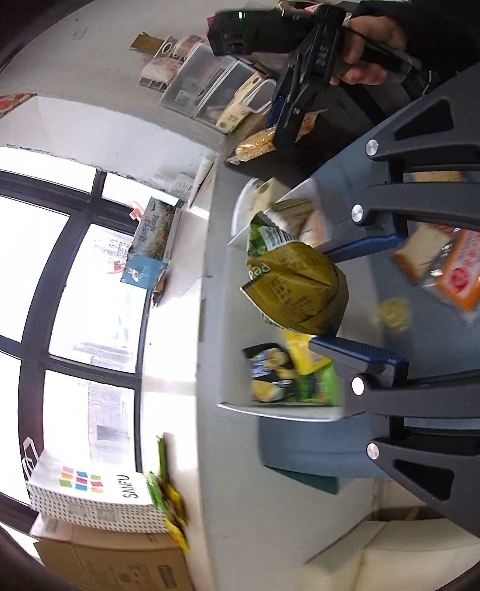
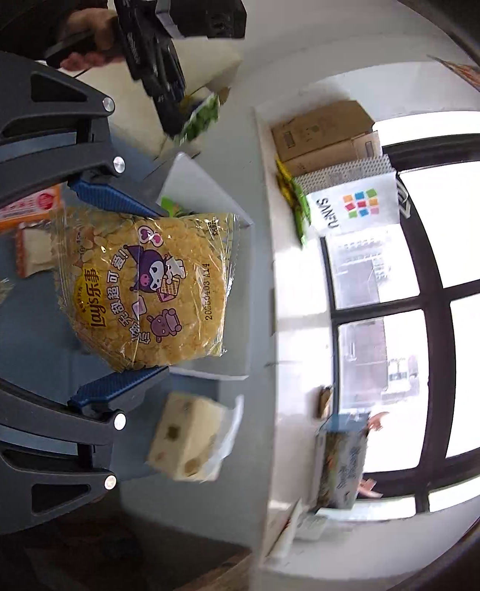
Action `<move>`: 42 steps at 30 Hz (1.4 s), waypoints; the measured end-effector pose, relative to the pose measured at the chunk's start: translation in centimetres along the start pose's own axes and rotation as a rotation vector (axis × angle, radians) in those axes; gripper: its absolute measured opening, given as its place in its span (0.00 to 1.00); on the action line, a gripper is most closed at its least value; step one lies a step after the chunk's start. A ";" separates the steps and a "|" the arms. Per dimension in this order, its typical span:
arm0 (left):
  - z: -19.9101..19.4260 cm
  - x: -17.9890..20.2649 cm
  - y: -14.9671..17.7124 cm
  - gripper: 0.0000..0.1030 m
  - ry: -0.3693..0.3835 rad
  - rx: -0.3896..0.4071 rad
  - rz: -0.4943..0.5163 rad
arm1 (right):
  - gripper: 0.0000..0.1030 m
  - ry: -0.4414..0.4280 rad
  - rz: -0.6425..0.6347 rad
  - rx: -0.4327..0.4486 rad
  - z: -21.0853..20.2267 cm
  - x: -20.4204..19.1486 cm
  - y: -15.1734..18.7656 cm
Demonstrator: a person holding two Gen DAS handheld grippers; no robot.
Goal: Organize snacks
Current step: 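Grasp the round cookie bag with the right gripper while the left carries the chip bag, drop both into box, then grasp the second round cookie bag with the right gripper while the left grasps the orange pack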
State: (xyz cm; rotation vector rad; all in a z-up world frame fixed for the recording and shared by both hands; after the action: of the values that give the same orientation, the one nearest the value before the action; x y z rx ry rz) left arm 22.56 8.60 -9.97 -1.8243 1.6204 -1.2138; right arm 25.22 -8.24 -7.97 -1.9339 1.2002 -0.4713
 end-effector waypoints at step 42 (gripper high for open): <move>-3.9 3.4 10.2 1.00 -0.111 -0.076 0.061 | 1.00 -0.097 -0.248 -0.064 -5.0 -2.7 13.2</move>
State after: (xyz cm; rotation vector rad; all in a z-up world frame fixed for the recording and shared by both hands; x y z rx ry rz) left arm 13.25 3.89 -14.70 -1.8389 1.6676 -1.0195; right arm 13.00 -11.16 -15.02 -2.1477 0.9290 -0.4658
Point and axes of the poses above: each gripper's, at about its wrist camera, not at the fingertips, and z roughly the way its jaws point, x to its right, y to its underside, the point moved 9 cm from there along z, roughly the way its jaws point, and after that the axes turned 5 degrees about y, right-handed, at the moved point
